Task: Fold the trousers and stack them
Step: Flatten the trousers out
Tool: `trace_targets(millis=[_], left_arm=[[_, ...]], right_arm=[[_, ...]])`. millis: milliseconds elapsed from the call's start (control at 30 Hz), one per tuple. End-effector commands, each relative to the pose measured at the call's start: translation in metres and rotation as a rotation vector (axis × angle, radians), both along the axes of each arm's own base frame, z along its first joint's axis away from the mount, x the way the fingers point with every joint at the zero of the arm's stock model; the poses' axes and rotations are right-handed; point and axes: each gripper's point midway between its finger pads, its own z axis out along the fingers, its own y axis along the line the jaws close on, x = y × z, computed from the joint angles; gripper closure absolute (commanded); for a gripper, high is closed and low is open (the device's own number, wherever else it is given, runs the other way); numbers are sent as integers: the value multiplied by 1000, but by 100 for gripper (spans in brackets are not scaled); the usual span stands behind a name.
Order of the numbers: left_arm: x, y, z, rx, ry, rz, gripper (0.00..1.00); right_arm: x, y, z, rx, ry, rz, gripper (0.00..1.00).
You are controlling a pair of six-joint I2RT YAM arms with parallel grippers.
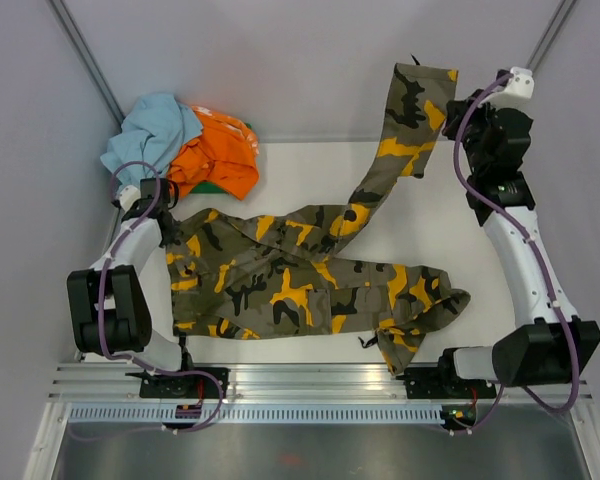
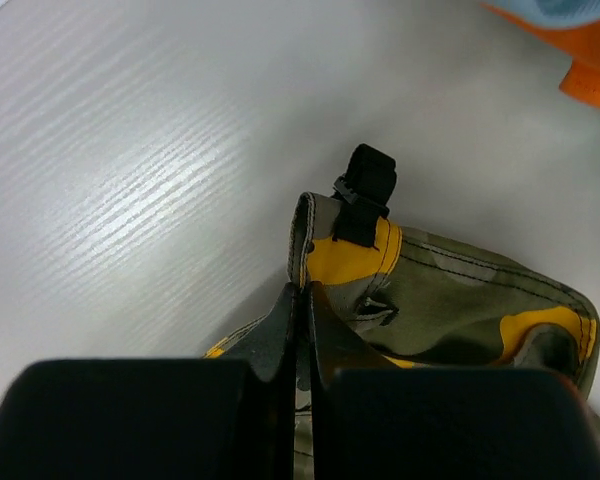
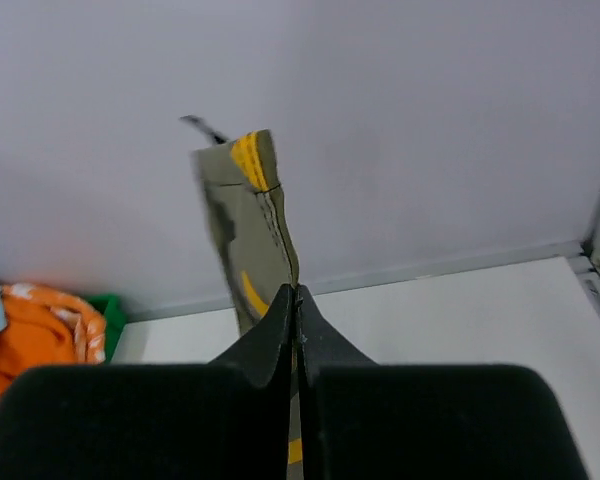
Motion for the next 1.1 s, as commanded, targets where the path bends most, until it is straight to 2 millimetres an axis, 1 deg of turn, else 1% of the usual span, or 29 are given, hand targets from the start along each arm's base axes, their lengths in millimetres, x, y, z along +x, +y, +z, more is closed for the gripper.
trace_targets(millis=[0, 33, 67, 100, 167, 200, 233, 267, 300, 333, 367, 400, 433, 500, 533, 567, 600, 633, 667, 700, 733, 767, 800, 900, 933, 967, 1000, 1033, 1067], left_arm=[[9, 15, 31, 32, -72, 52, 98], [10, 16, 34, 38, -73, 51, 98], [9, 17, 33, 38, -64, 51, 98], [9, 17, 33, 41, -62, 50, 98], [7, 19, 34, 48, -60, 57, 98], [6, 20, 34, 53, -57, 60, 98], [4, 21, 33, 56, -52, 64, 98], [3, 23, 33, 62, -52, 73, 98], [2, 26, 32, 59, -49, 80, 98], [0, 27, 31, 56, -46, 86, 98], [1, 27, 32, 55, -49, 87, 98], [-1, 30, 32, 60, -46, 95, 98], [-2, 30, 33, 64, -48, 96, 98], [-5, 34, 36, 76, -56, 104, 98], [-6, 34, 37, 81, -52, 97, 98], [-5, 34, 40, 84, -60, 92, 98], [-5, 34, 41, 86, -60, 84, 98], [-6, 33, 46, 92, -70, 68, 98], [-5, 32, 48, 89, -76, 55, 98], [-6, 32, 48, 93, -75, 45, 98], [-6, 32, 50, 102, -73, 34, 98], [-7, 32, 49, 107, -66, 23, 98], [-7, 33, 48, 115, -55, 11, 98], [-4, 32, 43, 119, -33, -18, 98], [-2, 31, 42, 115, -32, -32, 98], [1, 31, 41, 116, -27, -35, 98], [2, 31, 41, 119, -22, -43, 98], [5, 31, 42, 118, -22, -56, 98], [6, 31, 41, 119, -17, -61, 98]], right_arm=[[-14, -53, -42, 58, 85, -256, 100], [-23, -73, -64, 79, 157, -367, 100], [-33, -96, -75, 91, 194, -451, 100], [-39, -104, -92, 91, 243, -485, 100], [-49, -107, -122, 53, 328, -461, 100], [-51, -104, -130, 36, 342, -433, 100], [-49, -95, -127, 24, 303, -369, 100], [-54, -93, -155, -24, 344, -332, 100], [-53, -89, -161, -38, 332, -295, 100], [-50, -82, -158, -42, 291, -249, 100], [-53, -84, -173, -40, 308, -248, 100], [-51, -83, -175, -34, 304, -236, 100], [-47, -86, -177, -32, 294, -237, 100], [-38, -98, -170, -7, 288, -267, 100], [-33, -105, -183, 14, 350, -292, 100], [-23, -119, -150, 50, 311, -346, 100], [-22, -127, -149, 99, 353, -397, 100], [-30, -140, -176, 189, 496, -502, 100], [-23, -148, -137, 242, 449, -547, 100], [-25, -152, -138, 288, 492, -585, 100], [-35, -152, -158, 360, 602, -644, 100], [-34, -153, -138, 401, 576, -664, 100], [-42, -148, -144, 469, 620, -688, 100], [-50, -141, -133, 569, 607, -710, 100], [-57, -139, -129, 646, 594, -743, 100], [-57, -139, -114, 670, 561, -746, 100], [-60, -140, -106, 685, 553, -758, 100], [-69, -137, -110, 700, 611, -790, 100], [-68, -136, -76, 739, 550, -772, 100]])
